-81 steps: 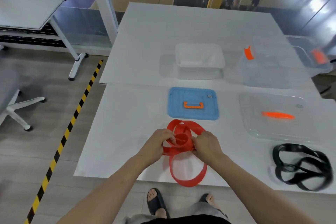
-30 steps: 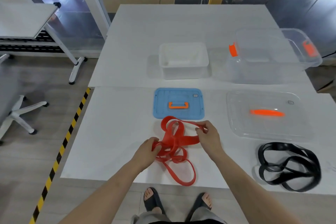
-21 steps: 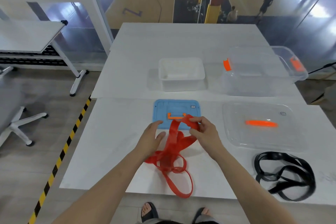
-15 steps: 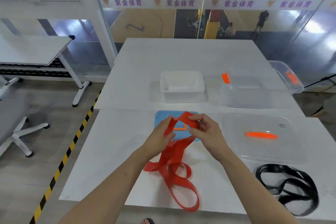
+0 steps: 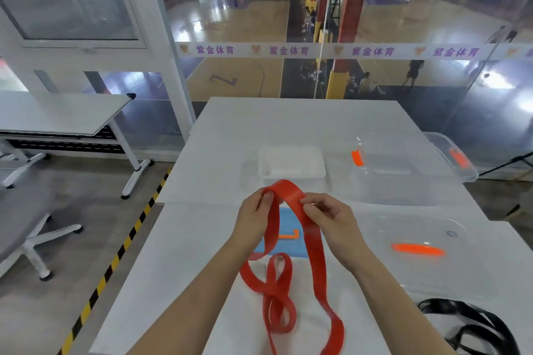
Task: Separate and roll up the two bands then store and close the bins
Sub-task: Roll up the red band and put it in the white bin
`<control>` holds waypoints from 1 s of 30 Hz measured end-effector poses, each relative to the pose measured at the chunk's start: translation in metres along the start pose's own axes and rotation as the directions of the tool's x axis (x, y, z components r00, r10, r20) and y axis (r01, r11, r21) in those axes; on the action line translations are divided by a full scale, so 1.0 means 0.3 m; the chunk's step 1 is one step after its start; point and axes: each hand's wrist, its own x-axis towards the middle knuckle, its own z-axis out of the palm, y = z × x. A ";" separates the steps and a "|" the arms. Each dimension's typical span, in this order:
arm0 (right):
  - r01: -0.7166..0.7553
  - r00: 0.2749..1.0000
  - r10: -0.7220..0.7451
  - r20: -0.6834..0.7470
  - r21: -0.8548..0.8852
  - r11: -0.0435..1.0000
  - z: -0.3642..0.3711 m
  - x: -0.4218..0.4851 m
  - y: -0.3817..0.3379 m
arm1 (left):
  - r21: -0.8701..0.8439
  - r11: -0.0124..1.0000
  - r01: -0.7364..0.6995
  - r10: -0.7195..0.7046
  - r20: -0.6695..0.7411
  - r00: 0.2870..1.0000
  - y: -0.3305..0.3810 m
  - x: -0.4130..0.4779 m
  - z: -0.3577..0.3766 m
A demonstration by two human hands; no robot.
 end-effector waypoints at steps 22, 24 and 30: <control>-0.074 0.968 0.051 -0.246 -0.085 0.994 0.131 0.024 0.036 | -0.358 0.933 0.045 0.003 0.133 0.991 0.103 -0.097 0.019; -0.082 0.965 0.059 -0.256 -0.083 0.993 0.133 0.026 0.035 | -0.354 0.934 0.044 0.006 0.138 0.990 0.110 -0.098 0.018; -0.040 0.966 0.000 -0.258 -0.149 0.988 0.139 0.014 0.038 | -0.423 0.906 0.023 0.021 0.099 0.995 0.107 -0.085 0.023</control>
